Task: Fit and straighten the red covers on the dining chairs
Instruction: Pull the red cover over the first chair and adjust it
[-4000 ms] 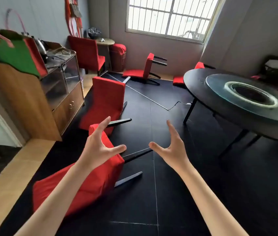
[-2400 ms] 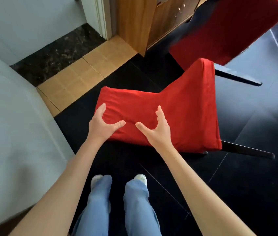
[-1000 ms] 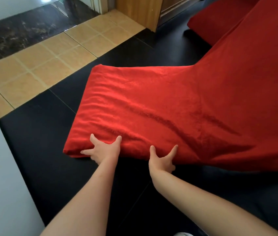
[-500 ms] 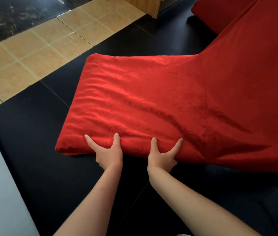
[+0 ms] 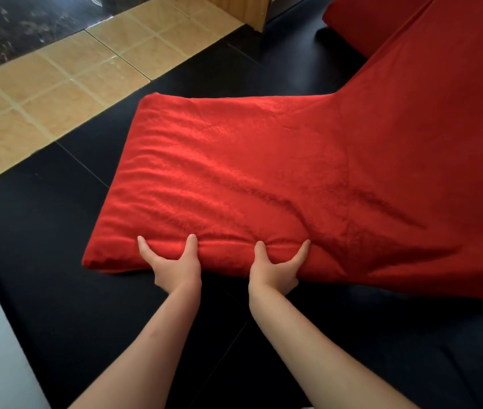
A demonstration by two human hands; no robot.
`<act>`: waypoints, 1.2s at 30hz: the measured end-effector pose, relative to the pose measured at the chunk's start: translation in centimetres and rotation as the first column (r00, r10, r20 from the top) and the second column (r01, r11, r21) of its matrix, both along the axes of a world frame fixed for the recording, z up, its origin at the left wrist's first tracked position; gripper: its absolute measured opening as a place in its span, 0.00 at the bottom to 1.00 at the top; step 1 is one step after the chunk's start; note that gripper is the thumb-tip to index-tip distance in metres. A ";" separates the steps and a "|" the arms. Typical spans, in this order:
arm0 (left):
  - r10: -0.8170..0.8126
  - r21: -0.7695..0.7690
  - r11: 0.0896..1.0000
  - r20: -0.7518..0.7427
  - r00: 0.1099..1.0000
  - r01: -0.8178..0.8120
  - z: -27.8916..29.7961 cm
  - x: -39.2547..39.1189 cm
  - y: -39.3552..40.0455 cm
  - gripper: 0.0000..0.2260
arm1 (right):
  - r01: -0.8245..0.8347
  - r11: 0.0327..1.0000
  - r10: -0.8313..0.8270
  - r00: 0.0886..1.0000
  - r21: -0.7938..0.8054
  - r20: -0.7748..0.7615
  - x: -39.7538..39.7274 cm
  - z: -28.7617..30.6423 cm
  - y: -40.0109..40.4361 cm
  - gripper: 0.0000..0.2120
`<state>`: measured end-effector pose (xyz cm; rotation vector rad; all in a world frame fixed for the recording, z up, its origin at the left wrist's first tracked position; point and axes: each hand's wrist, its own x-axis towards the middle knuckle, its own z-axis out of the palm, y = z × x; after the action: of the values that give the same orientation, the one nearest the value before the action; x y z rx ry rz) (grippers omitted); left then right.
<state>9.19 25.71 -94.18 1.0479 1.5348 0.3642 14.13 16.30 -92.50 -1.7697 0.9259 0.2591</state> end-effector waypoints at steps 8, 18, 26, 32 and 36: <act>-0.016 0.007 1.000 -0.012 1.000 0.016 0.7 -0.1 0.1 0.44 | 0.011 0.999 -0.010 0.999 0.035 -0.038 -0.1 0.6 -0.1 0.45; 0.017 -0.085 0.996 -0.080 0.997 -0.024 2.2 -1.6 -1.7 0.45 | 0.010 1.000 -0.013 0.995 -0.029 -0.103 -1.3 2.4 -1.9 0.45; 0.034 -0.137 0.989 -0.136 0.990 -0.053 5.5 -2.4 -2.1 0.44 | 0.001 0.995 -0.015 0.990 -0.103 -0.140 -1.8 5.4 -2.4 0.45; 0.066 -0.166 0.981 -0.195 0.979 -0.099 10.1 -2.0 -1.6 0.45 | -0.017 0.993 -0.008 0.978 -0.120 -0.211 -1.1 10.1 -1.6 0.45; 0.060 -0.172 0.980 -0.249 0.967 -0.105 13.5 -1.0 -0.8 0.45 | -0.019 0.991 -0.016 0.967 -0.134 -0.256 -0.1 13.4 -0.6 0.46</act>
<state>8.16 24.89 -80.68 0.9093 1.7989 0.1505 13.98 15.70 -79.06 -1.8906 1.1500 0.4437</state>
